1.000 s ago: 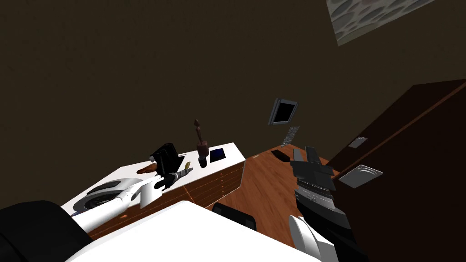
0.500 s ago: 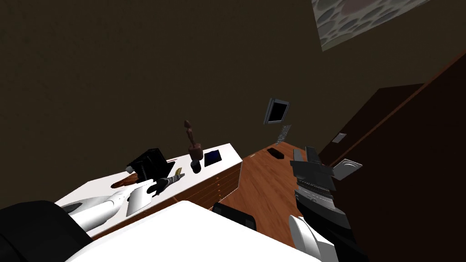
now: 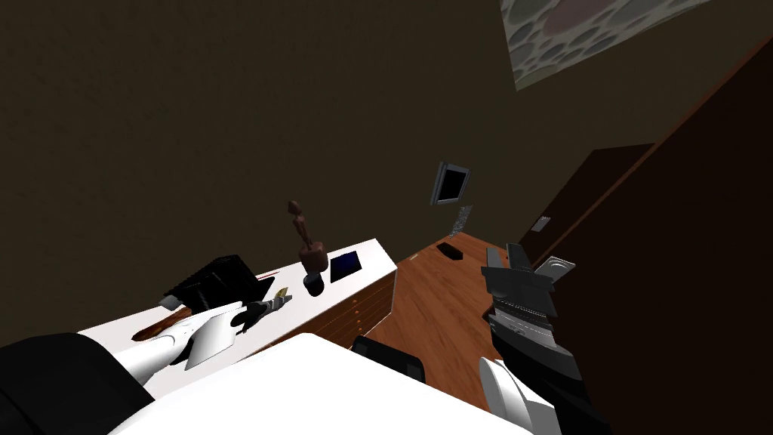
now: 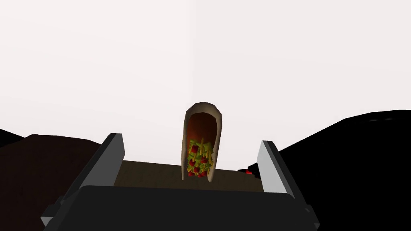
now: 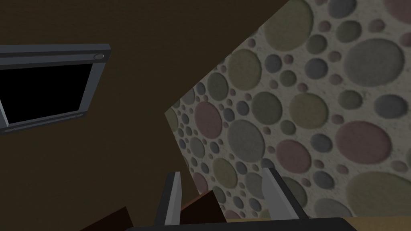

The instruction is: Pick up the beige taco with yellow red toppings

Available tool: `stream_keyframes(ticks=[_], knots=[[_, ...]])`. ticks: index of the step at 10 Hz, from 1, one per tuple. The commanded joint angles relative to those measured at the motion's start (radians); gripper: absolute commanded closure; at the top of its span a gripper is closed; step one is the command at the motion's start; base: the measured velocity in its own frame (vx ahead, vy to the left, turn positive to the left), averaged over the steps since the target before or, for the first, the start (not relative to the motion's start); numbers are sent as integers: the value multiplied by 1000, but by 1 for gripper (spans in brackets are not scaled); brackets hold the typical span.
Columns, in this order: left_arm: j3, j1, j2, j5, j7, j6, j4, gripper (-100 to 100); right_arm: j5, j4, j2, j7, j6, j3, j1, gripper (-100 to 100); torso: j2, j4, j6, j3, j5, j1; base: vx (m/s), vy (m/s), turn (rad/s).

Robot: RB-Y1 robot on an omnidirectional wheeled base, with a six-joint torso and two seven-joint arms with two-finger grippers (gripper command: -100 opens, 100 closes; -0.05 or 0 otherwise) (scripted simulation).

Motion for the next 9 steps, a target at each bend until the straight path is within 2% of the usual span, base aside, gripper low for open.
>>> stream_keyframes(ticks=[1,2,3,4,5,7,9], knots=[[-22,-10,10,8,8,-4,34,-100,0,0,0,0,0,0,0,0,0,0,0,0,0,0,0,0,0],[-40,-11,25,14,18,4,58,-100,0,0,0,0,0,0,0,0,1,0,0,1,0,1,-15,18,-71],[-37,-22,10,10,9,-2,55,-100,0,0,0,0,0,0,0,0,2,0,0,1,0,1,-11,8,-24],[-39,-24,10,11,10,1,58,0,0,0,0,0,0,0,0,0,2,1,0,1,0,1,0,0,0],[-32,-32,-21,-2,1,-6,89,-100,0,0,0,0,0,0,0,0,2,0,0,1,0,0,-8,18,-44],[-25,-41,-52,-15,-9,-12,121,-100,0,0,0,0,0,0,0,0,2,1,0,1,1,2,-16,22,-62],[-20,-36,-53,-18,-8,-11,118,-100,0,0,0,0,0,0,0,0,2,1,0,1,0,1,-8,5,-19]])
